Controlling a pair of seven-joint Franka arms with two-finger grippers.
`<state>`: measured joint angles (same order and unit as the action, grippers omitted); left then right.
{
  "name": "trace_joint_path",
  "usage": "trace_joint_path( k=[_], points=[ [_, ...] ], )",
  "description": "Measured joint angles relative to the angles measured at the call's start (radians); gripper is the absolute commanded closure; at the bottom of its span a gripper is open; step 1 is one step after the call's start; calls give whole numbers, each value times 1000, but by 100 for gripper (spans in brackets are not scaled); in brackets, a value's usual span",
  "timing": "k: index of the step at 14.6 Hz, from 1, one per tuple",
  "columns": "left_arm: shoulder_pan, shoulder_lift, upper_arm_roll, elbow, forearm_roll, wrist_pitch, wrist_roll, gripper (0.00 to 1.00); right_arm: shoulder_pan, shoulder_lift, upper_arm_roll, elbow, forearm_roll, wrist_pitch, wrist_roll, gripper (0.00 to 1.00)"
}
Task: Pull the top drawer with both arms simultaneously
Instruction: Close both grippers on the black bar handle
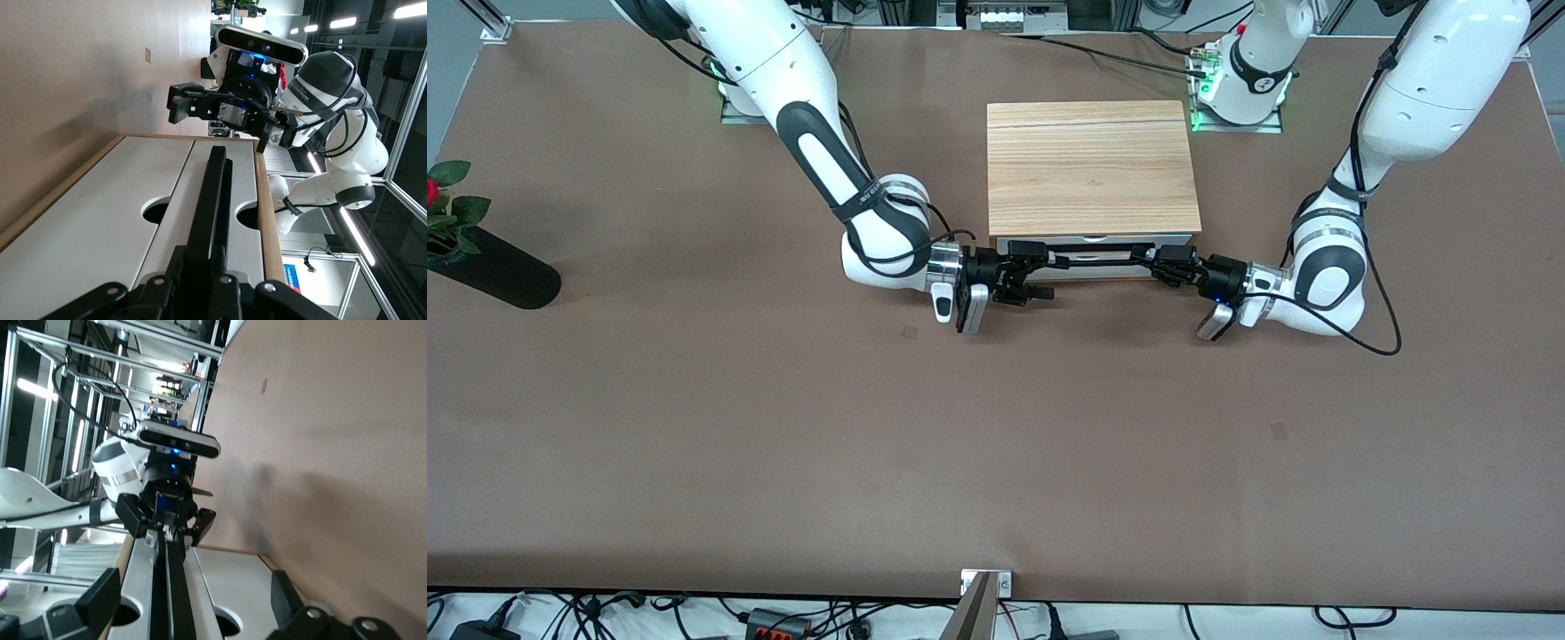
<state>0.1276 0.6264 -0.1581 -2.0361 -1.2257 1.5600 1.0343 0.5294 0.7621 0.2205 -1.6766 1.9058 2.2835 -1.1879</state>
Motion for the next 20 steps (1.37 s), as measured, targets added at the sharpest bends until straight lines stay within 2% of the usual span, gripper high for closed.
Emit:
trace_joint_path(
  k=[4, 9, 11, 17, 18, 20],
  points=[
    [0, 0, 0, 0, 0, 0, 0, 99, 0, 0, 1, 1, -38, -8, 59, 45],
    [0, 0, 0, 0, -1, 0, 1, 99, -20, -4, 1, 10, -151, -58, 202, 56],
    [0, 0, 0, 0, -1, 0, 1, 99, -28, -7, 1, 10, -159, -67, 213, 59],
    [0, 0, 0, -1, -2, 0, 1, 99, -24, -8, 2, 9, -161, -75, 243, 59],
    [0, 0, 0, -1, -2, 0, 1, 99, -23, -8, 2, 9, -161, -75, 251, 67],
    [0, 0, 0, -1, -2, 0, 1, 99, -20, -8, 2, 9, -162, -74, 262, 69]
  ],
)
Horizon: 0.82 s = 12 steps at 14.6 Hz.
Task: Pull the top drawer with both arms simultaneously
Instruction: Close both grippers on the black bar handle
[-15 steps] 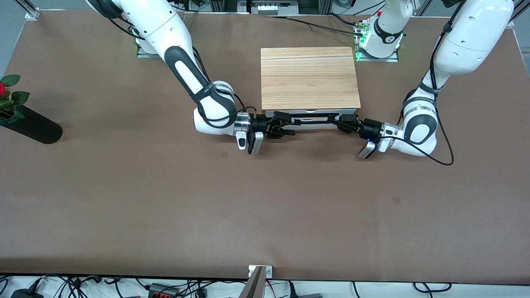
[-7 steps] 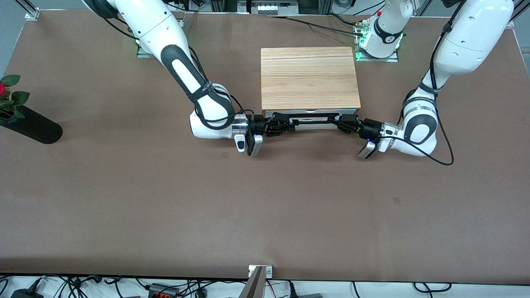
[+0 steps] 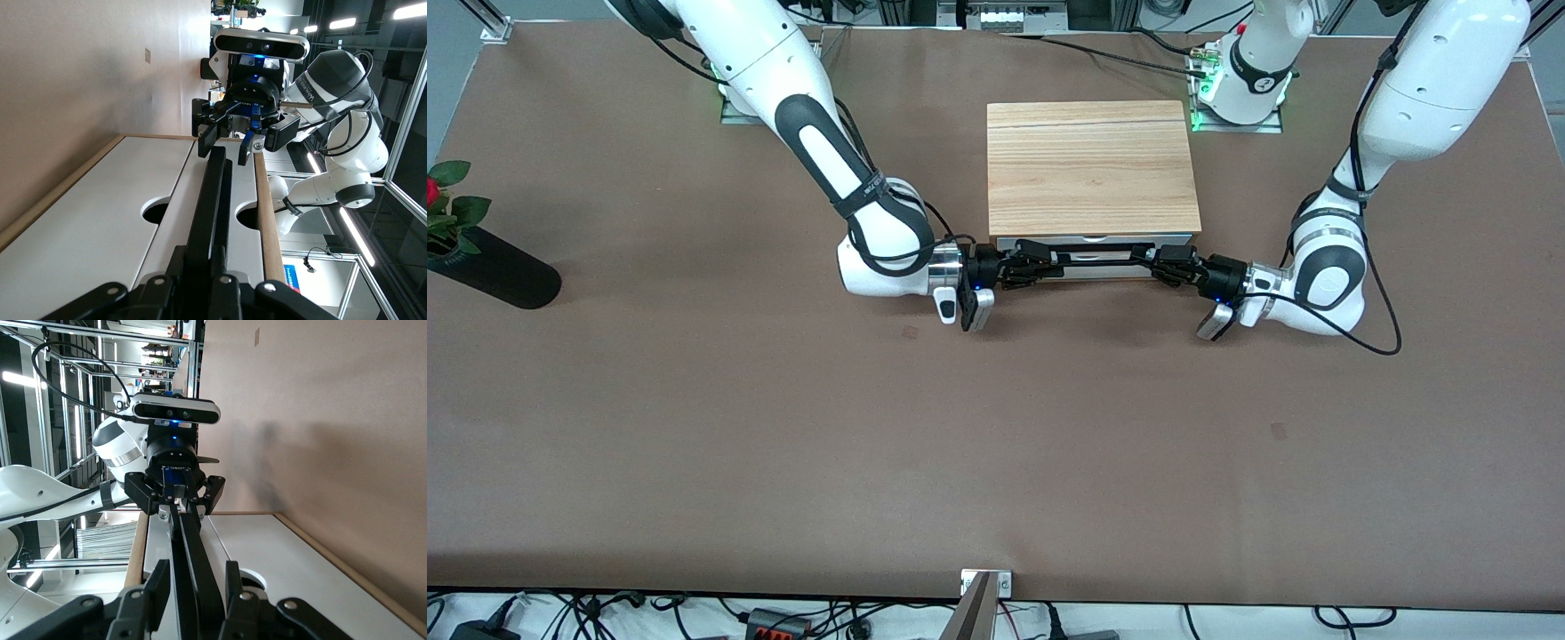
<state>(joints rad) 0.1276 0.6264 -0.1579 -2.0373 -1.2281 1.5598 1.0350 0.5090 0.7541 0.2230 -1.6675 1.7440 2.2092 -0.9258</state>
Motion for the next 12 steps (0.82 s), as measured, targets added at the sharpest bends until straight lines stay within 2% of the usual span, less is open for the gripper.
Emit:
trace_joint_path(
  k=[4, 5, 6, 12],
  points=[
    [-1, 0, 0, 0, -1, 0, 1, 99, 0, 2, -1, -5, -5, 3, 5, 78],
    [-1, 0, 0, 0, -2, 0, 1, 99, 0, 2, -1, -6, -7, 5, 6, 85],
    [-1, 0, 0, 0, -2, 0, 1, 99, 0, 2, -1, -6, -7, 5, 7, 87],
    [-1, 0, 0, -1, -3, -1, 4, 99, -3, 5, -1, -5, -6, -6, 4, 91]
  ],
)
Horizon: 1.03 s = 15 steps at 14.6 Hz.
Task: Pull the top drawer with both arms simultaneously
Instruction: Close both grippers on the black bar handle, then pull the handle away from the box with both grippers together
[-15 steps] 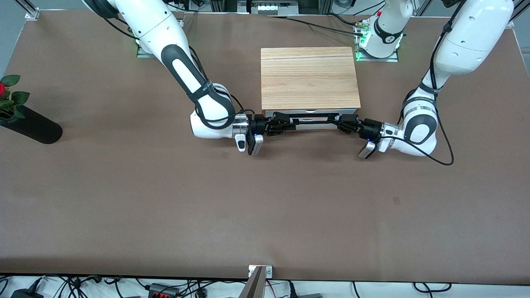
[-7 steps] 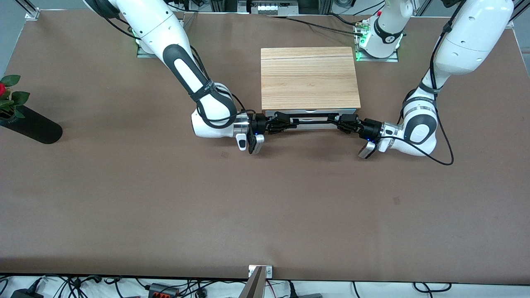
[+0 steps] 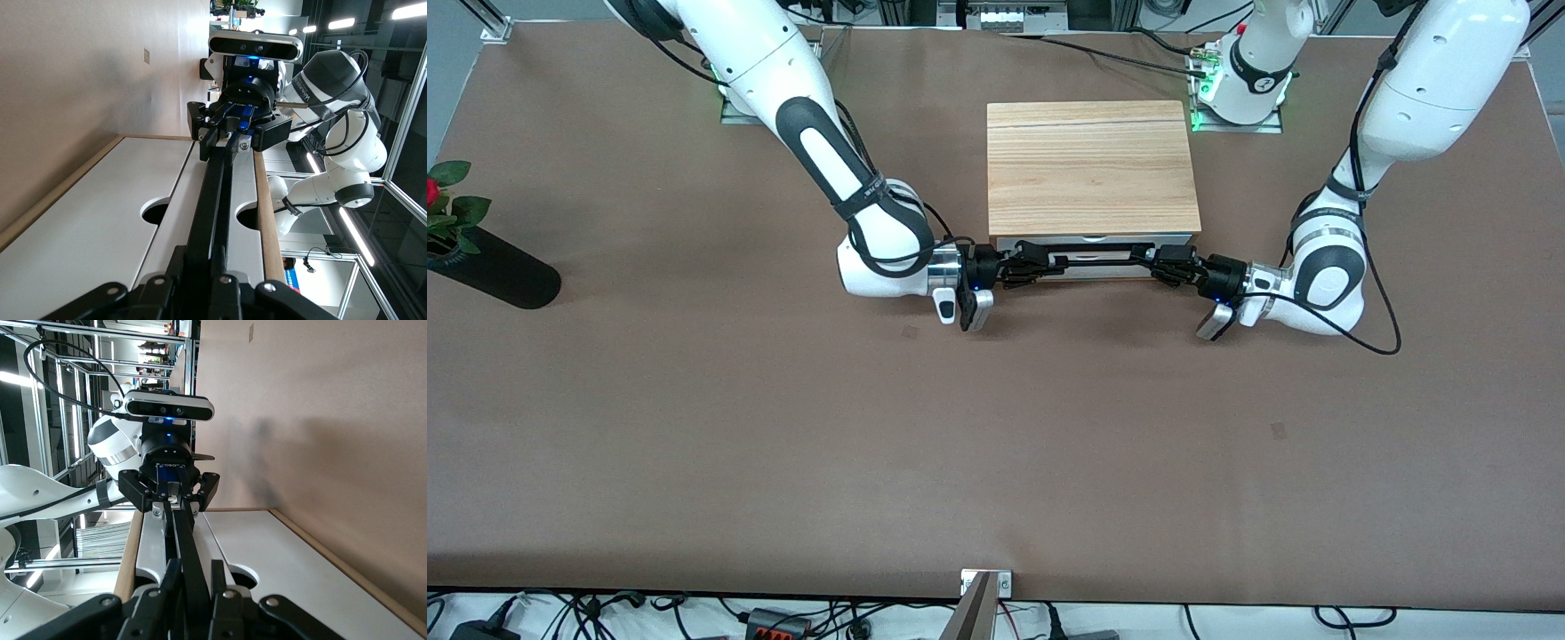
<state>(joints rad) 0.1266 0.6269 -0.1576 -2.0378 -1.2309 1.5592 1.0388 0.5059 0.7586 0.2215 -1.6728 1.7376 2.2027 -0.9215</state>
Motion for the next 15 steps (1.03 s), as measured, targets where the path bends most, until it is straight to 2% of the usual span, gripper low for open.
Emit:
trace_joint_path(
  k=[6, 15],
  points=[
    [-3, 1, 0, 1, -3, 1, 3, 99, -4, 1, 0, 15, -59, -2, 0, 93],
    [-3, 22, 0, 29, -3, -13, 4, 99, -7, 7, -1, 32, -84, -1, 0, 95]
  ],
)
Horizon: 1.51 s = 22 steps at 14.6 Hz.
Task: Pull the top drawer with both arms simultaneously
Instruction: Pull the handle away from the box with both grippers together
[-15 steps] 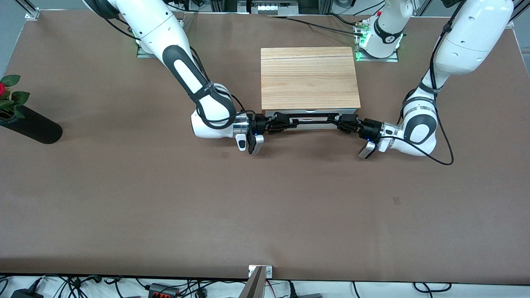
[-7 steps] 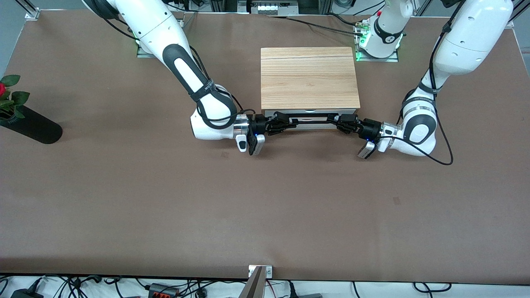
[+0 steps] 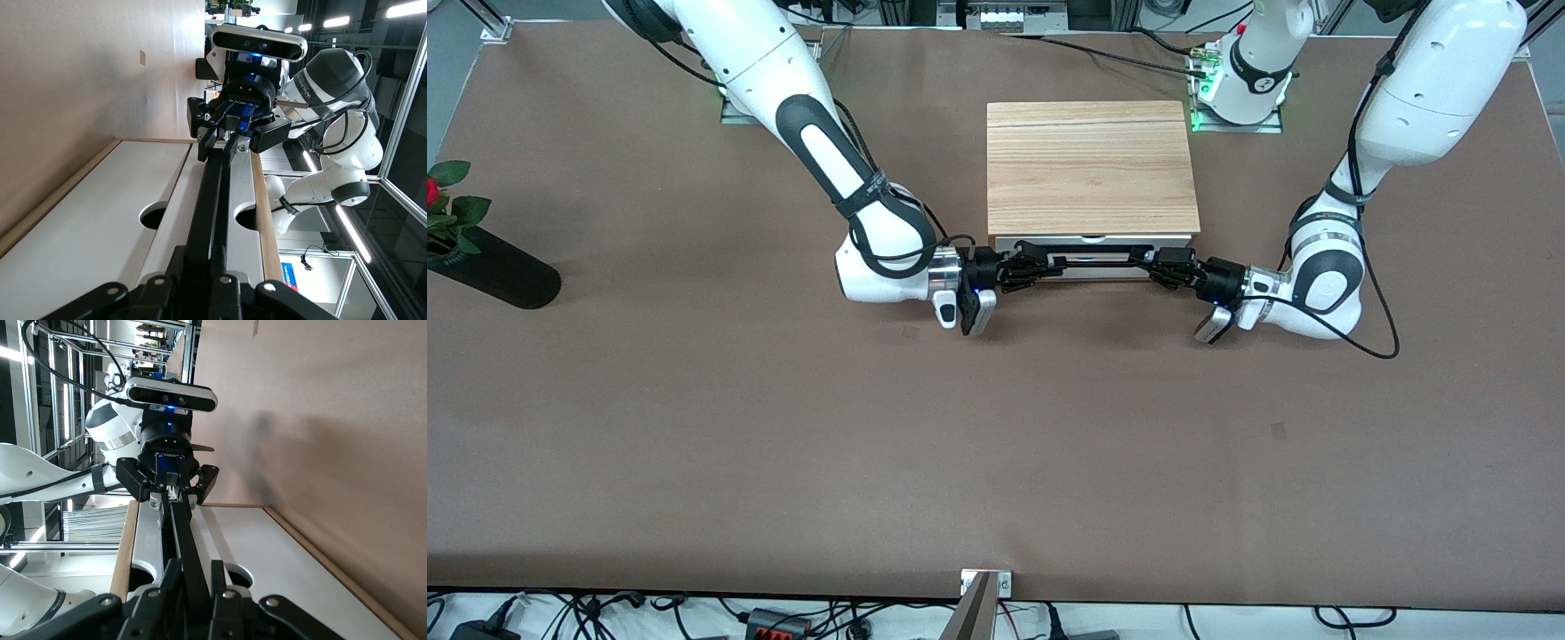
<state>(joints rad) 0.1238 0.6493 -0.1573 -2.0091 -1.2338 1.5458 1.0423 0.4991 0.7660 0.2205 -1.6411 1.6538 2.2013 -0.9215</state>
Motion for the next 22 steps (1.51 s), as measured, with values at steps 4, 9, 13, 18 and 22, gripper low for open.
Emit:
trace_joint_path(
  k=[4, 9, 13, 18, 22],
  points=[
    [0, 23, -1, 44, 0, -1, -13, 99, -8, 24, -2, 39, -17, -2, 2, 95],
    [-1, 60, -1, 119, 0, 0, -55, 99, -23, 73, -2, 126, -76, -11, 77, 95],
    [-2, 86, -2, 170, 0, -3, -74, 99, -31, 108, -4, 187, -108, -24, 129, 95],
    [-11, 115, -2, 238, 0, 6, -107, 99, -36, 130, -13, 227, -108, -24, 142, 97],
    [-14, 149, -4, 301, -1, 5, -136, 99, -42, 160, -17, 281, -131, -24, 184, 97]
  ],
)
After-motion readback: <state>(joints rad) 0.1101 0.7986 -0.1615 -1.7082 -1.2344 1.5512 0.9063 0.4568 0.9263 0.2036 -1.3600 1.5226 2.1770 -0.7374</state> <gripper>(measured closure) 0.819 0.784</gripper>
